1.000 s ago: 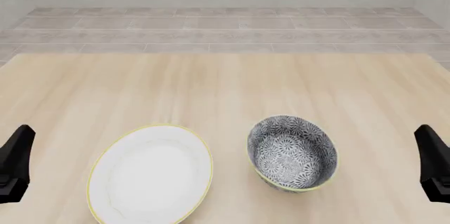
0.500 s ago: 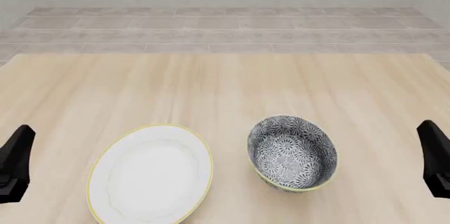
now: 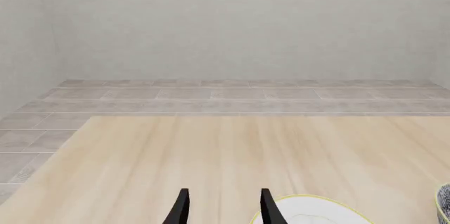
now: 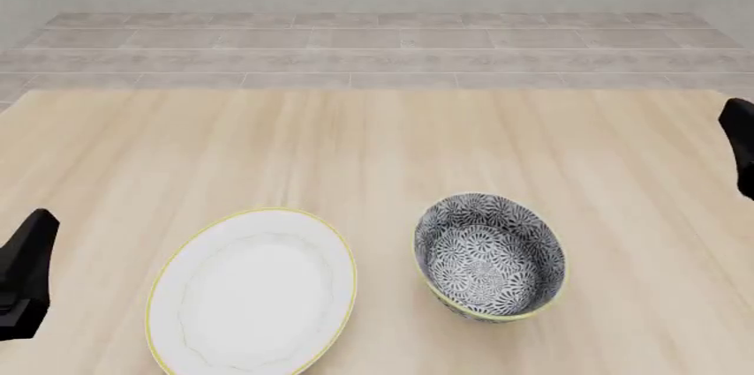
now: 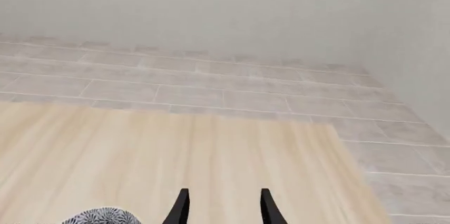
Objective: Put the bowl on the plate.
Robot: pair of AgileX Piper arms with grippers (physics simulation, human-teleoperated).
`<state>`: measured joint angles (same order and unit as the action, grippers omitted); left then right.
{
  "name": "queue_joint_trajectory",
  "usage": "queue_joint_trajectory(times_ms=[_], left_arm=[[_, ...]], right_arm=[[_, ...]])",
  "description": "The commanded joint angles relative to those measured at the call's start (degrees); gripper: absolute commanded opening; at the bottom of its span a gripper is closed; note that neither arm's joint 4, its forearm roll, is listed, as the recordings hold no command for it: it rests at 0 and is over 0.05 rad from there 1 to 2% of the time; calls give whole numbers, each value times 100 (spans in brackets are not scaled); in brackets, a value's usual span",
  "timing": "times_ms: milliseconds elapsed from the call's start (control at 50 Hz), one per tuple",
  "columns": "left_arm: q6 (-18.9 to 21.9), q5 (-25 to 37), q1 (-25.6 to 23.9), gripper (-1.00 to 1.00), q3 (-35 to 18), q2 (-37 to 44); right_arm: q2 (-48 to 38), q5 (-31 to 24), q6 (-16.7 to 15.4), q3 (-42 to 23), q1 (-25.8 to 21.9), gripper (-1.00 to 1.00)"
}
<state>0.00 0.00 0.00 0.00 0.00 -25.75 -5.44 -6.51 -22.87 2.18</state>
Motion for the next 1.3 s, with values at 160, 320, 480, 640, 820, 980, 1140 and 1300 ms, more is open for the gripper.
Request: queue_joint_trajectory(times_ms=[160,320,480,640,820,980,1140,1300], left_arm=[[0,0,0,100,0,0],[0,0,0,100,0,0],[0,0,0,100,0,0],[0,0,0,100,0,0],[0,0,0,100,0,0],[0,0,0,100,0,0],[0,0,0,100,0,0],[0,0,0,100,0,0]], right_arm=[[-2048,-480,160,-1442,-467,100],[-2845,-781,517,-2025,-881,100],[-3400,-959,1116,-2309,-1224,100],[-3736,-1006,1175,-2337,-1125,100],[-3902,-803,1115,-2118,-896,100],[-4167,-673,1233,-1922,-919,100],[-4375,-480,1407,-1671,-1056,100],[-4476,-396,1509,-1529,-1257,100]])
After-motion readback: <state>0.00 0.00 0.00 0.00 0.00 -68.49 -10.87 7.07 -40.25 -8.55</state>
